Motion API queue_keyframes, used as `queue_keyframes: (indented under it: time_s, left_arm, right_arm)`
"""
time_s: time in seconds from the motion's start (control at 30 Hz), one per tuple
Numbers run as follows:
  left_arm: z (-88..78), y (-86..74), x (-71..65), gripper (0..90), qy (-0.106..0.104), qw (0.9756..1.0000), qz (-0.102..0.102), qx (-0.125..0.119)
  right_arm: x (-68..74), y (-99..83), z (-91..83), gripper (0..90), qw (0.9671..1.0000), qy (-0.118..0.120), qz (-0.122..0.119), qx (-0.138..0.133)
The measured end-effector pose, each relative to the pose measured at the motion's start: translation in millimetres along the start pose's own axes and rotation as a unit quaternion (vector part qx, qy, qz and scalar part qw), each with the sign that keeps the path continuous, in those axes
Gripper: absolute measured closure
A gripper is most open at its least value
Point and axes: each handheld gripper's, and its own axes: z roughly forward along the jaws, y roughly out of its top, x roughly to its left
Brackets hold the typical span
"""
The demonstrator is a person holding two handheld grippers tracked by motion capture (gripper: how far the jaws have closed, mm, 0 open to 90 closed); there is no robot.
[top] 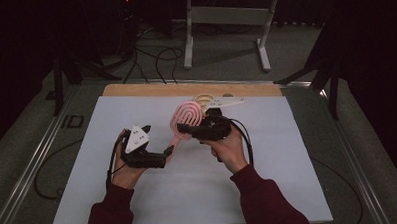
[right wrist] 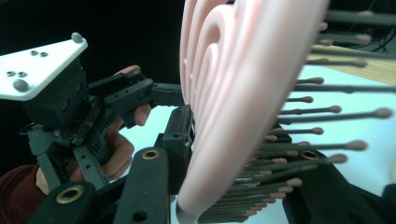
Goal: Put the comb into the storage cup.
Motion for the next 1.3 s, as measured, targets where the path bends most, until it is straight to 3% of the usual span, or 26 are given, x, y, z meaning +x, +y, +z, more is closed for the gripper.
queue_keyframes:
  time_s: [0.33, 0.73, 1.07, 1.3]
  left_arm:
    - [-6.5, -4.2, 9.4, 1.2, 0.000, 0.9999, -0.011, -0.011]
    - [-18.6, -7.6, 16.0, 0.9, 0.017, 0.9994, -0.021, -0.023]
    - [-28.3, -21.7, 23.8, 0.7, 0.027, 0.9984, -0.042, -0.026]
    - [-33.5, -40.5, 26.1, 0.7, 0.029, 0.9983, -0.050, -0.009]
  right_arm:
    - [-3.4, 3.8, -2.9, 63.3, 1.0000, -0.005, 0.001, -0.001]
    - [-14.6, 8.5, -10.1, 63.3, 0.9998, -0.015, 0.011, -0.009]
    - [-25.0, 12.8, -15.8, 63.2, 0.9991, -0.023, 0.029, -0.023]
    - [-27.6, 19.4, -20.3, 63.2, 0.9987, -0.029, 0.026, -0.031]
